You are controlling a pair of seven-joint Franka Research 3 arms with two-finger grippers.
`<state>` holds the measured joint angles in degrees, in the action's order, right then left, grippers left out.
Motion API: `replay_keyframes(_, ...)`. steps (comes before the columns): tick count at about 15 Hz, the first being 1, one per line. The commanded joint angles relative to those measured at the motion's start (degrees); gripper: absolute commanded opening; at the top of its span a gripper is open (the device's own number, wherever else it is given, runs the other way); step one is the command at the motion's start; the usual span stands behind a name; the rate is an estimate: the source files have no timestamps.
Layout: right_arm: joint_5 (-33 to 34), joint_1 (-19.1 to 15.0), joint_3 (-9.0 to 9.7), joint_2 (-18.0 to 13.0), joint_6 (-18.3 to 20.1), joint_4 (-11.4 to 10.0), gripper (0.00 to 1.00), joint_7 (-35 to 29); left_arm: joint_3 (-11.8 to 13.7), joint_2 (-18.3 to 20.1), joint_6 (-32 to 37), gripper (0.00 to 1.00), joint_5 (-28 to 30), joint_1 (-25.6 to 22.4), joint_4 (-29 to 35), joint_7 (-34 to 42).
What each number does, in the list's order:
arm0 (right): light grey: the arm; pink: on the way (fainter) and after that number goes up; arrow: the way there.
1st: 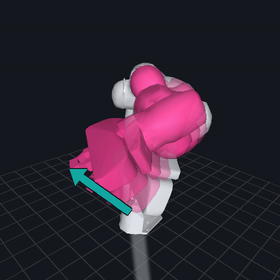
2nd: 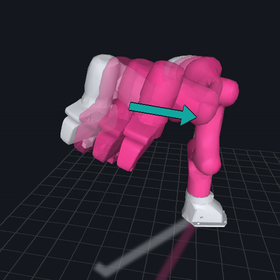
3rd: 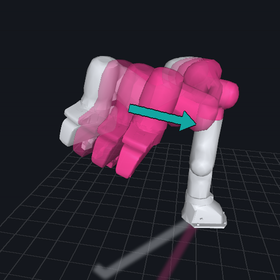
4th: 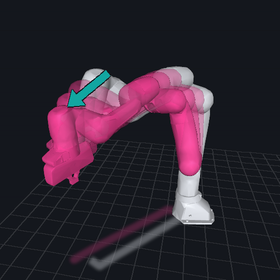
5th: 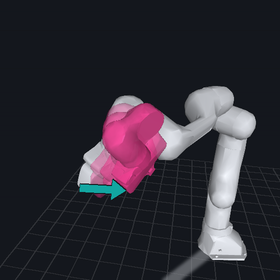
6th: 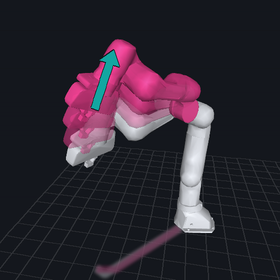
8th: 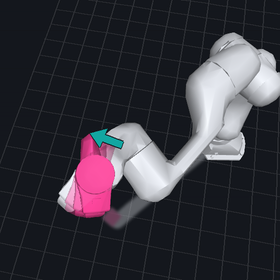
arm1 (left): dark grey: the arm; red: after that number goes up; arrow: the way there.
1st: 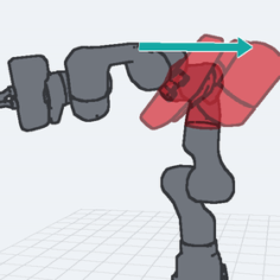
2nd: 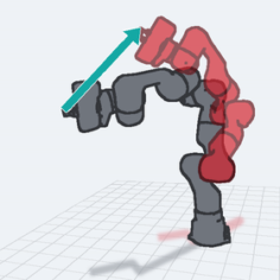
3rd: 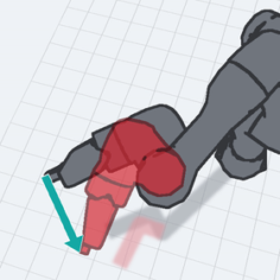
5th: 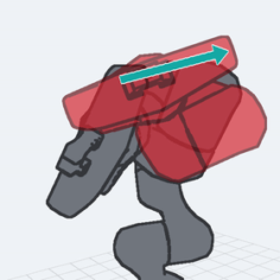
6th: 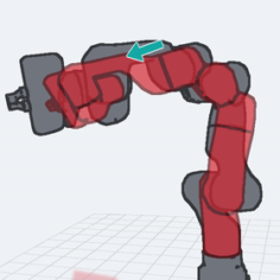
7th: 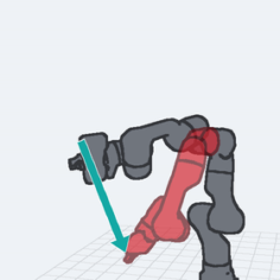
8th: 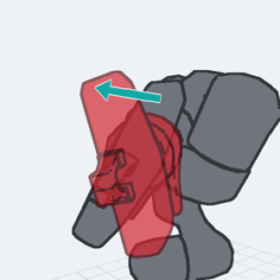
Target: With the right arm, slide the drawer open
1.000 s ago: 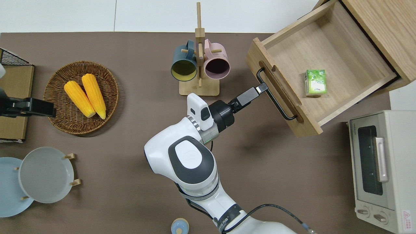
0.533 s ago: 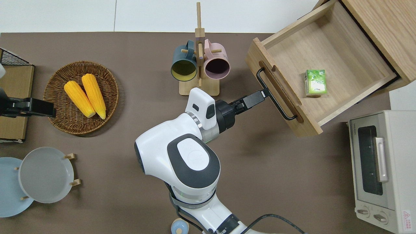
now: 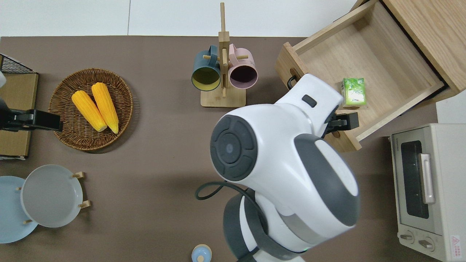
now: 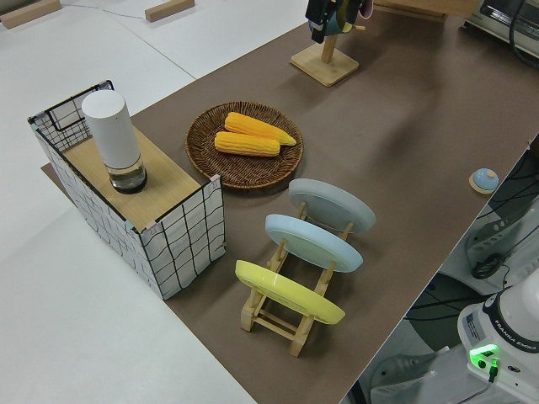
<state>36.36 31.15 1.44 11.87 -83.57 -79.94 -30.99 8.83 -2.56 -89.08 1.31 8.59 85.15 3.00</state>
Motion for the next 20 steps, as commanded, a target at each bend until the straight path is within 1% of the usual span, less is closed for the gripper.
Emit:
replay_keyframes(1,-8.65,-5.74,0.76,-4.91,-0.54,-1.27,0.983,5.66,0.93,-0.69,-0.04,1.0,-0.78,0.99,-1.12,0.34)
replay_keyframes(4,-16.91,-11.53,0.76,-7.73,-0.63,-1.27,0.983,11.2,0.93,-0.69,-0.04,1.0,-0.78,0.99,-1.12,0.34)
replay_keyframes(7,-24.56,-17.69,0.76,-9.05,-0.89,-1.44,0.983,15.34,0.93,-0.69,-0.04,1.0,-0.78,0.99,-1.12,0.34)
replay_keyframes(10,-28.79,-22.52,0.58,-9.41,-1.24,-1.62,0.983,19.37,0.93,-0.69,-0.04,1.0,-0.78,0.99,-1.12,0.34)
replay_keyframes(13,-33.1,-27.36,0.23,-9.41,-1.24,-1.88,0.983,26.14,0.93,-0.69,-0.04,1.0,-0.78,0.99,-1.12,0.34)
replay_keyframes(14,-33.63,-28.68,0.23,-9.41,-1.33,-2.15,0.983,27.9,0.93,-0.69,-0.04,1.0,-0.78,0.99,-1.12,0.34)
replay_keyframes(16,-34.86,-30.97,0.23,-9.41,-2.29,-3.2,0.983,30.19,0.93,-0.69,-0.04,1.0,-0.78,0.99,-1.12,0.34)
replay_keyframes(18,-37.23,-33.43,0.14,-9.23,-2.91,-3.73,0.983,33.0,0.93,-0.69,-0.04,1.0,-0.78,0.99,-1.12,0.34)
replay_keyframes(20,-38.21,-35.28,0.06,-9.14,-3.53,-4.87,0.983,35.9,0.93,-0.69,-0.04,1.0,-0.78,0.99,-1.12,0.34)
